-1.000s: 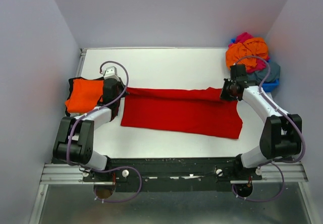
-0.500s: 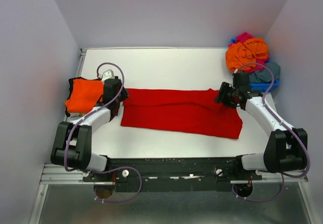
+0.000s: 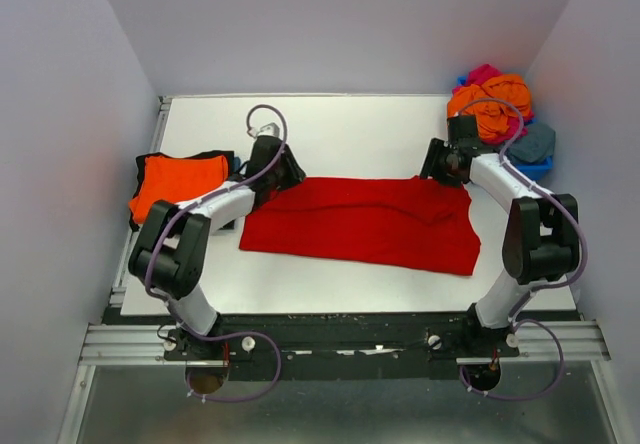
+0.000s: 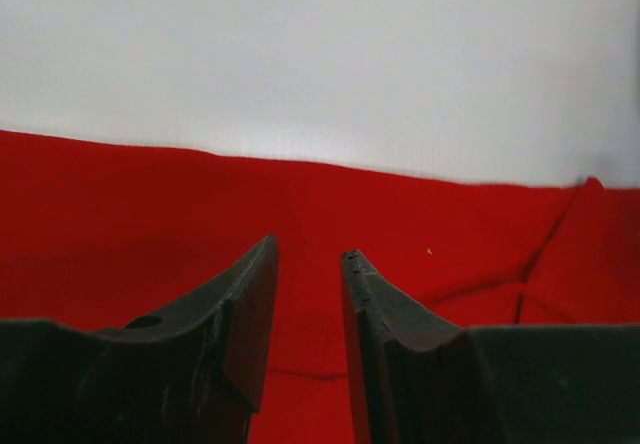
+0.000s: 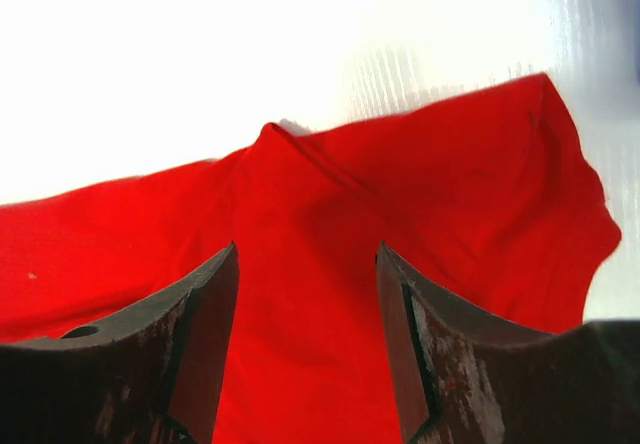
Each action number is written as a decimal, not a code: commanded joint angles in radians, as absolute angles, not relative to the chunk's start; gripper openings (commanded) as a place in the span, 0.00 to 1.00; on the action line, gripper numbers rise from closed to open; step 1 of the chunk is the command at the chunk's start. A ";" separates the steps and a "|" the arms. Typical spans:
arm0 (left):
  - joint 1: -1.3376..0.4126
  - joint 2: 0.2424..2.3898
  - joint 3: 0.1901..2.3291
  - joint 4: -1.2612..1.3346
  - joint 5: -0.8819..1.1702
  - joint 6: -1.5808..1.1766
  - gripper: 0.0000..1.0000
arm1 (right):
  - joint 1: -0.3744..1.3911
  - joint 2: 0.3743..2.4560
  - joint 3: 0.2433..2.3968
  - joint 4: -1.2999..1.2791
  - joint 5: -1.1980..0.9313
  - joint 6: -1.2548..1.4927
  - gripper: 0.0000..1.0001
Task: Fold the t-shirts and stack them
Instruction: Fold the other side of the tshirt into a rectangle, then rotate the tshirt 90 degrees
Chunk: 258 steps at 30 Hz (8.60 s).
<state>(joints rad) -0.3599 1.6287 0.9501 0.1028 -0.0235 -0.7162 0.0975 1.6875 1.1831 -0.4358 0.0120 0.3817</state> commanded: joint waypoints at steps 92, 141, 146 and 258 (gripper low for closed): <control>-0.747 1.937 1.163 0.364 0.356 -0.624 0.41 | 0.161 1.305 0.713 -0.198 -0.277 0.457 0.59; -0.885 2.224 1.649 -0.179 0.360 -0.597 0.37 | 0.143 1.381 0.718 -0.389 0.024 0.637 0.01; -0.893 2.214 1.664 -0.334 0.377 -0.563 0.37 | 0.143 1.342 0.710 -0.532 0.049 0.664 0.01; -0.526 1.942 1.250 -0.476 -0.193 -0.871 0.00 | 0.225 1.781 1.097 -0.623 0.156 0.784 0.01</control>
